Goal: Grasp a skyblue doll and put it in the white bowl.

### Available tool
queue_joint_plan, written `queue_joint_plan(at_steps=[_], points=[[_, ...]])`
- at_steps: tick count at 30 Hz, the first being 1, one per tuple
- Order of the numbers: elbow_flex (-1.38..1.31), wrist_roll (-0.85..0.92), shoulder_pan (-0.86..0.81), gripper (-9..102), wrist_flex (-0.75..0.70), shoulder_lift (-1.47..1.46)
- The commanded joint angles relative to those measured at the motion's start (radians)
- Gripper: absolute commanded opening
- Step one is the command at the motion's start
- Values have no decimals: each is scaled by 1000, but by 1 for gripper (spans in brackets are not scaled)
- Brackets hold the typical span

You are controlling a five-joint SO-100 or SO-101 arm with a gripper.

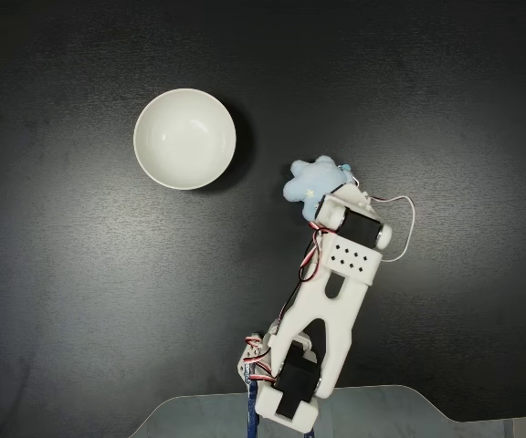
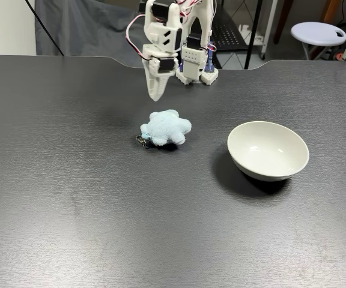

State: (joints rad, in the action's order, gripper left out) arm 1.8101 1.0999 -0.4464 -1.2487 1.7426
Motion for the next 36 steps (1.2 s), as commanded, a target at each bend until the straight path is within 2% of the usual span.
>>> queue_joint_plan(at_steps=[1,7,14,27,36], points=[[-20,31,61,5,14,34],[-12,48,141,7,2,72],[-8,46,146,22,14,75],[-15,52,144,26,3,75],[-20,60,86,55,11,75]])
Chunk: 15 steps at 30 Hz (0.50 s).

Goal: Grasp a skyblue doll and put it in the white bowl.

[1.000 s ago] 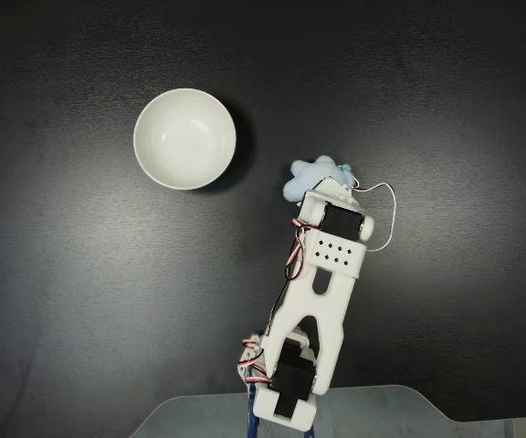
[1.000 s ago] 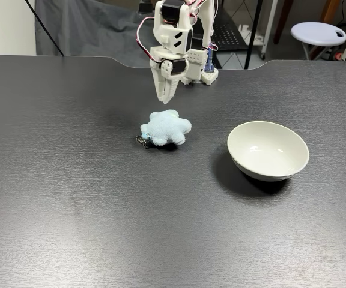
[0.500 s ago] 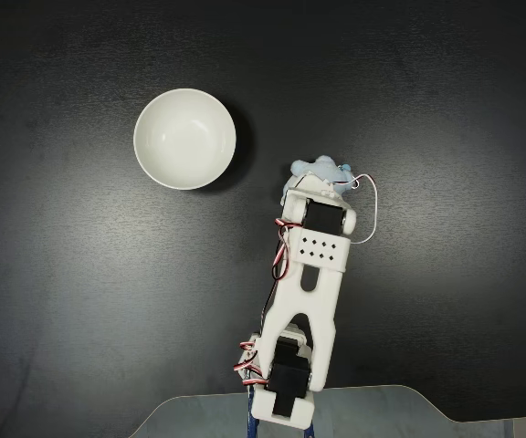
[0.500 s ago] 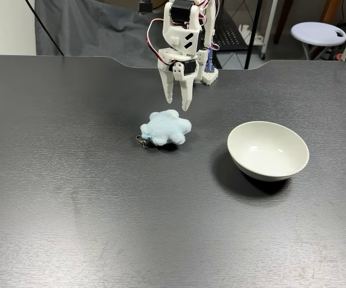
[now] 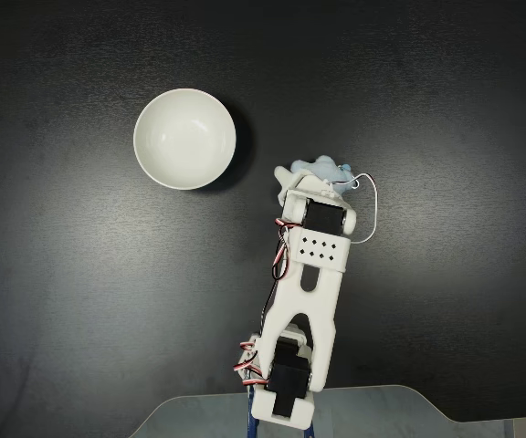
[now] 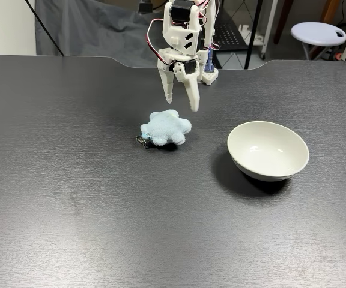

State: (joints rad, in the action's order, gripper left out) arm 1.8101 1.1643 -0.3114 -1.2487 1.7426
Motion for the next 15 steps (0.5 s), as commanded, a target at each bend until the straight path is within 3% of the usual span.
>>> queue_joint_plan(at_steps=[1,8,15], points=[[-20,-2,-60,57,12,75],[-21,9,-92,59,29,55],[-9,8,-118,59,272,-52]])
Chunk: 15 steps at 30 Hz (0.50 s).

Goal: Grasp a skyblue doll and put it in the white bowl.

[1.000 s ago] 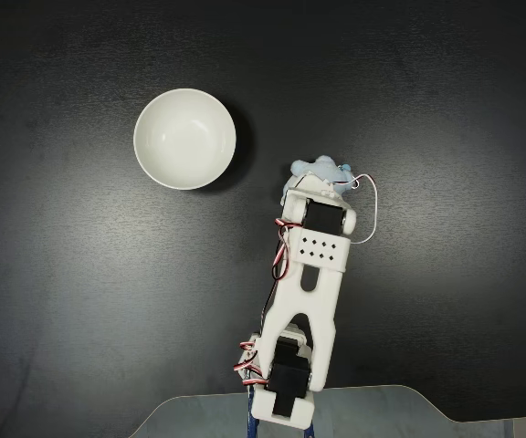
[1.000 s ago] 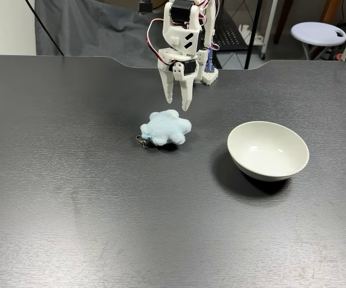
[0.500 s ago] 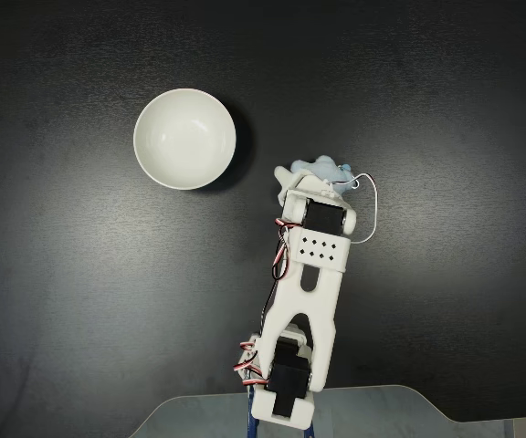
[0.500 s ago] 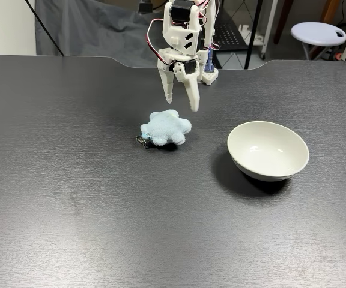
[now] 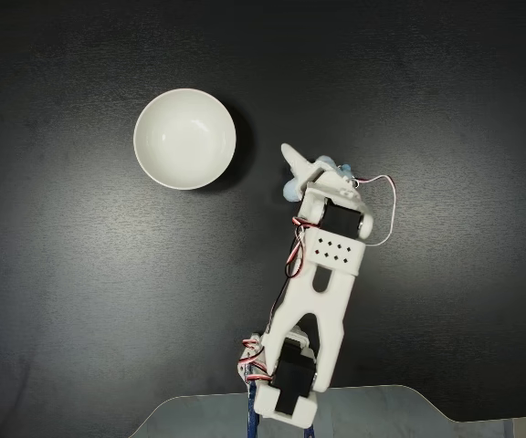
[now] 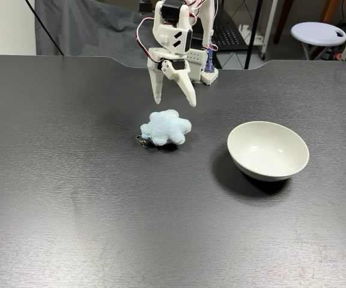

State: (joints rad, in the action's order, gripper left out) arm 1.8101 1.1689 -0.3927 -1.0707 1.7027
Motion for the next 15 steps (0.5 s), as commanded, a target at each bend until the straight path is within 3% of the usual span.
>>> queue_joint_plan(at_steps=[1,8,15], points=[[-8,3,-48,59,94,-18],[8,0,-55,59,-5,-25],[31,3,-57,59,-6,-87]])
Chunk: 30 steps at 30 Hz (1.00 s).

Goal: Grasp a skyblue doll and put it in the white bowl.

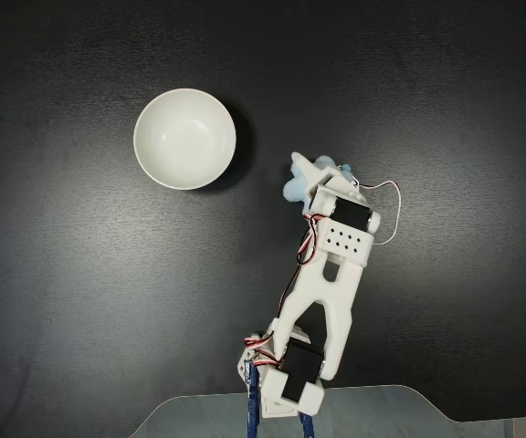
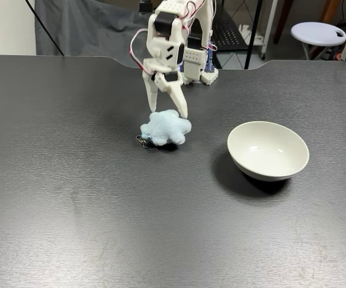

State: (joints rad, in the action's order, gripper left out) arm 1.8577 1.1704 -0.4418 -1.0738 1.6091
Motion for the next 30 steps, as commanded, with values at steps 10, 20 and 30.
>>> queue_joint_plan(at_steps=[10,20,30], points=[[-17,2,-11,59,-2,-63],[-18,2,-25,59,-2,-94],[-20,2,-126,59,-2,-94]])
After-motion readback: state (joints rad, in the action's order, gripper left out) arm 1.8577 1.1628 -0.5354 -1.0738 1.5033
